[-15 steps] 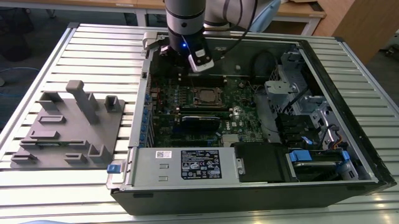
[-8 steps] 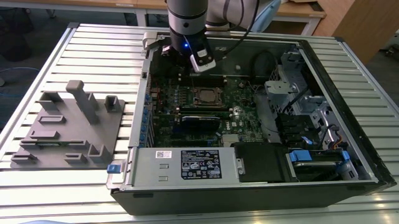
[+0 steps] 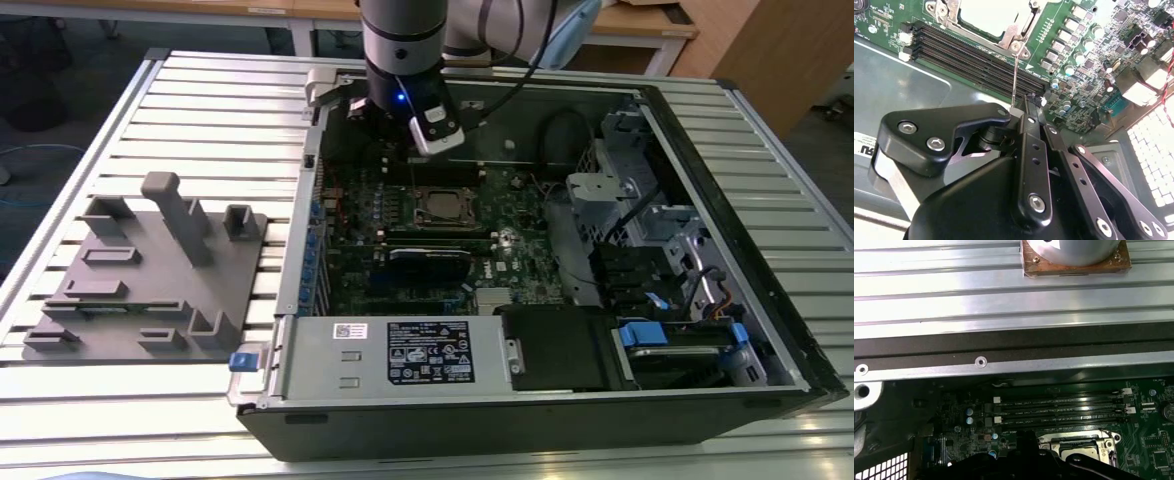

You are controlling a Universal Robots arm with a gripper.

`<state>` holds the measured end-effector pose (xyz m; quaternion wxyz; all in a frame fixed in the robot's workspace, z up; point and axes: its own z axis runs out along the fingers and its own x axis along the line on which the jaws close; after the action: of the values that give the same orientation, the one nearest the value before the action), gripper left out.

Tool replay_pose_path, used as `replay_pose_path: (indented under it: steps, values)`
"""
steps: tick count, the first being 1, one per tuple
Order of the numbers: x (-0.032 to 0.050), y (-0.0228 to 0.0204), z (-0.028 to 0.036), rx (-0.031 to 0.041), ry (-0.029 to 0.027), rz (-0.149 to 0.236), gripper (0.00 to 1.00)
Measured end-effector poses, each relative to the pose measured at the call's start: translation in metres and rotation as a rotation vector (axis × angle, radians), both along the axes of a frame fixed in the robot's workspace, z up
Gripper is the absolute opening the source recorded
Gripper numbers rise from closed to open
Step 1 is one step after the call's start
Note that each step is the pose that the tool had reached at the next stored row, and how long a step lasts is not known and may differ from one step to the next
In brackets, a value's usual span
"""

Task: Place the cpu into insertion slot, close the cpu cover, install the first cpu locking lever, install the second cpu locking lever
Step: 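Install the first cpu locking lever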

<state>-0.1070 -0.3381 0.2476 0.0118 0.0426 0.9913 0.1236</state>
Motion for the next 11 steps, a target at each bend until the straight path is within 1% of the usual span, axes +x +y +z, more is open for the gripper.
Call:
replay_pose_path:
  steps: [6, 11]
  values:
    - [0.0010, 0.0000, 0.0000, -0.0003, 0.0000, 0.000, 0.10]
    - [0.0042, 0.0000, -0.0001, -0.0013, 0.0000, 0.000, 0.10]
